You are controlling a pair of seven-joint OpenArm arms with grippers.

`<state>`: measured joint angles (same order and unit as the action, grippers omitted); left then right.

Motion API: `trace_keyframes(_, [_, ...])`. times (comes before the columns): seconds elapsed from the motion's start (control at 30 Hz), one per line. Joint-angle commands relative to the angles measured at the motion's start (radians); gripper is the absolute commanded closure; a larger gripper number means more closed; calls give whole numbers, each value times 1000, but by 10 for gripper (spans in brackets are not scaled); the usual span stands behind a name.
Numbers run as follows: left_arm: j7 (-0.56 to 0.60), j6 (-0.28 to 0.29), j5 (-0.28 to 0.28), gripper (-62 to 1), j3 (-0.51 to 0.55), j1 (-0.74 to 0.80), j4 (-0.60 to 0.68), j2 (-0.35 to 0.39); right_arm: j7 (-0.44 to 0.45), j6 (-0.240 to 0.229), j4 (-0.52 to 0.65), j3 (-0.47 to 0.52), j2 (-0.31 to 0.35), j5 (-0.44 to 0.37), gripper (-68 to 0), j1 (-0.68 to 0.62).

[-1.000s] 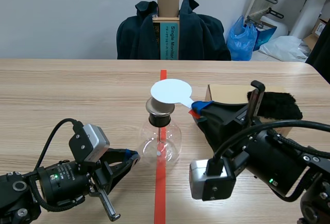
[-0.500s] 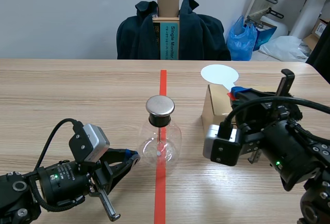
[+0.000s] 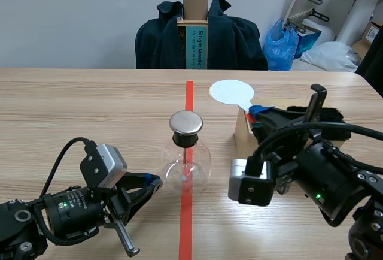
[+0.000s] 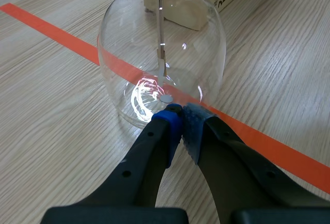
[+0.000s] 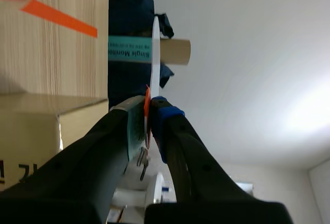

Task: Do the electroscope experiment.
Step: 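Move the plate toward and away from the electroscope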

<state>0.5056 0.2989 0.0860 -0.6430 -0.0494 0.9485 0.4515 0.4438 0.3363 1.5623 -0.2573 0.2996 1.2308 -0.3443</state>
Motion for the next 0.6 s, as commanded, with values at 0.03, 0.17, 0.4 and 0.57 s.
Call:
trace_keyframes(0.03, [18, 2, 8, -19, 4, -3, 13, -7, 56, 14, 27, 4, 11, -3, -8, 10])
trace_keyframes(0.17, [18, 2, 30, -19, 4, -3, 13, -7, 153, 14, 27, 4, 11, -3, -8, 13])
trace_keyframes(0.4, [18, 2, 34, -19, 4, -3, 13, -8, 256, 14, 27, 4, 11, 0, -8, 14])
trace_keyframes(0.57, [18, 2, 34, -19, 4, -3, 13, -8, 287, 14, 27, 4, 11, 0, -8, 14])
